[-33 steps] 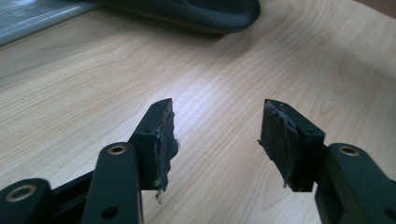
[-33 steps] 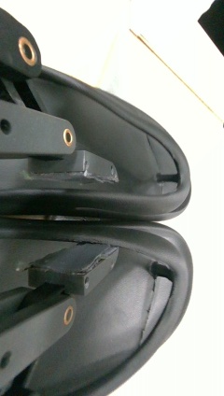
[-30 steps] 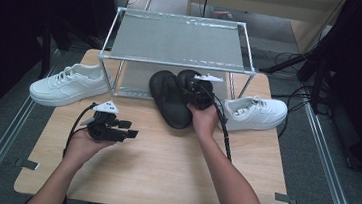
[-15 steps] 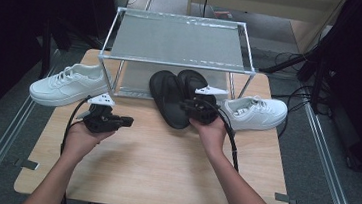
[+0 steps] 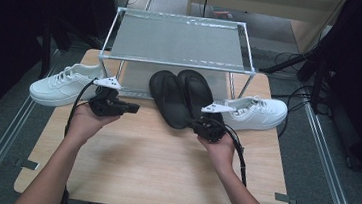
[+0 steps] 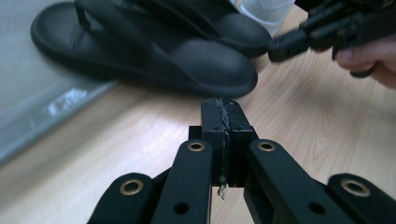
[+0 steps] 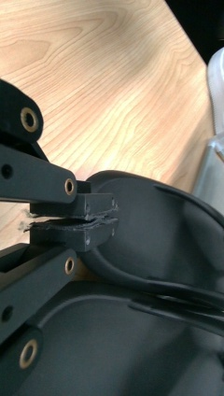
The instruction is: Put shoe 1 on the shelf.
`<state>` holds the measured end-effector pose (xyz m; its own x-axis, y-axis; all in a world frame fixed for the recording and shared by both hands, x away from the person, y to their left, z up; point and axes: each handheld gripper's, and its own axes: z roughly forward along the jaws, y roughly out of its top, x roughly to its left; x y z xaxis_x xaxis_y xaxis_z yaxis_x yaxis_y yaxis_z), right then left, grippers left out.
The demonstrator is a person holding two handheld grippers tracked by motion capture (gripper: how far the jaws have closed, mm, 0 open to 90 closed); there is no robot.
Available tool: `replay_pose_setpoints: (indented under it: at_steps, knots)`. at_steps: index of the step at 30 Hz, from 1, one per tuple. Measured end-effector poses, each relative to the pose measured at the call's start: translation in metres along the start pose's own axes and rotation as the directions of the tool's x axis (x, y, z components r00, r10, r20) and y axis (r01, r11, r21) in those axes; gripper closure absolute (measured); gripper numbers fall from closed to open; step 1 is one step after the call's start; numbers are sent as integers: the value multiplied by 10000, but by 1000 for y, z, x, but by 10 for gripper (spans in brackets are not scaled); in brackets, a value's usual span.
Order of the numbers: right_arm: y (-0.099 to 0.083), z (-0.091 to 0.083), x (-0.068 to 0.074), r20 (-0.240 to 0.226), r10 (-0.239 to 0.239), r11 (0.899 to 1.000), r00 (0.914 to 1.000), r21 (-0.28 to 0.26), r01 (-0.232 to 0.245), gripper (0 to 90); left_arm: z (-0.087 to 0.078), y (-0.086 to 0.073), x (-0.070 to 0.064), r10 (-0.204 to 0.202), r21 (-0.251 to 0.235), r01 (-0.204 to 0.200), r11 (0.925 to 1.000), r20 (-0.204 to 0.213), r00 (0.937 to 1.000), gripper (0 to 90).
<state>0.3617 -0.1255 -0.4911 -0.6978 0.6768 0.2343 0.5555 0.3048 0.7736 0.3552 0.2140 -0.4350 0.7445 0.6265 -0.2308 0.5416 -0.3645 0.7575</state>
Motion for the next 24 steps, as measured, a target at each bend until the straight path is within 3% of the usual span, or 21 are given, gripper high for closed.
replay_pose_setpoints:
  at_steps: [4, 11, 17, 20, 24]
  knots:
    - [-4, 4, -2, 41, 16, 9999, 10000, 110, -16, 877, 5, 23, 7, 349, 65, -348, 9994, -123, 9993, 900]
    - [-9, 5, -1, 48, 107, 9996, 9999, 244, -108, 862, 9, 55, 21, 403, -308, -397, 9987, 176, 9990, 900]
    - [-11, 4, 0, 96, 5, 9996, 10000, 299, -8, 877, 11, 81, 34, 514, -112, -516, 9986, -155, 9986, 897]
    - [-13, 5, 0, 90, -7, 9993, 10000, 376, 4, 897, 9, 97, 37, 569, -182, -571, 9982, -114, 9983, 896]
    - [-16, 6, -4, -131, 272, 9984, 9995, 493, -265, 900, 8, 118, 39, 794, -90, -795, 9968, -152, 9967, 900]
